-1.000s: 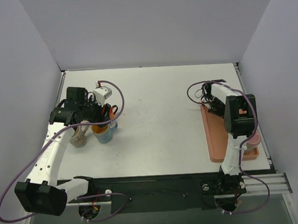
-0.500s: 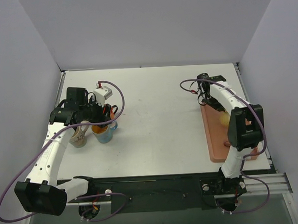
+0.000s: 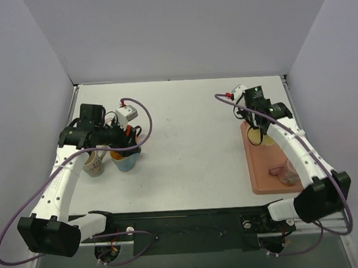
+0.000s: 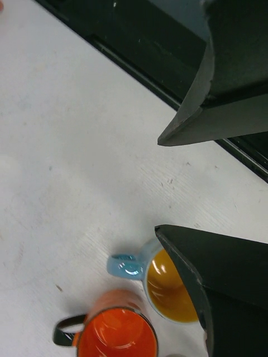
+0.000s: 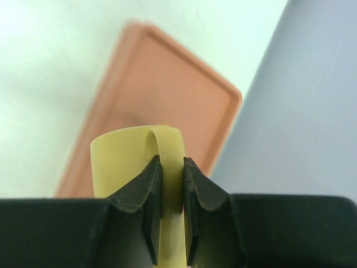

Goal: Turn the mug right side up

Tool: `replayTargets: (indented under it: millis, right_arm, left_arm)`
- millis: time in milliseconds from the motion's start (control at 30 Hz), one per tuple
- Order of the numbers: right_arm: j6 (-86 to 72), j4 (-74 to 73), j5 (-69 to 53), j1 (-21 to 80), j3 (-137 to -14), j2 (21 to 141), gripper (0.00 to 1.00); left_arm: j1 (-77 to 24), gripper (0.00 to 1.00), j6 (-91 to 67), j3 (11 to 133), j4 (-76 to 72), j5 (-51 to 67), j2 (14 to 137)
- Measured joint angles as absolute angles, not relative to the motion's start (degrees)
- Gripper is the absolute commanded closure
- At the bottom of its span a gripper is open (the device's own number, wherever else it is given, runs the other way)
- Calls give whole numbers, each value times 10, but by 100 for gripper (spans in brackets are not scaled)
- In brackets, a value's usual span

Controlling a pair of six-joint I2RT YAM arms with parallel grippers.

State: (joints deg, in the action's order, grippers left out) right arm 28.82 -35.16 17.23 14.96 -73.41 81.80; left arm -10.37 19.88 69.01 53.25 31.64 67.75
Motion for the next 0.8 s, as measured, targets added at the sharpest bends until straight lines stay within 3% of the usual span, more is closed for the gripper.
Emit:
replayTargets:
  millis: [167,300,567,800]
  right_arm:
    - [202,-237,29,199,-692,665,100]
    - [89,-94,-98,245,-646,623,100]
    - [-157,218,-286,346,-594,719,100]
    - [-342,469,-347,358,-594,826,100]
  left_arm:
    - [-103,21,230,762,596,434,703]
    - [-114,17,221,814,595,510,712]
    - [-195,13,165,814,524,543,679]
    - [-205,12,138,801,485,547,674]
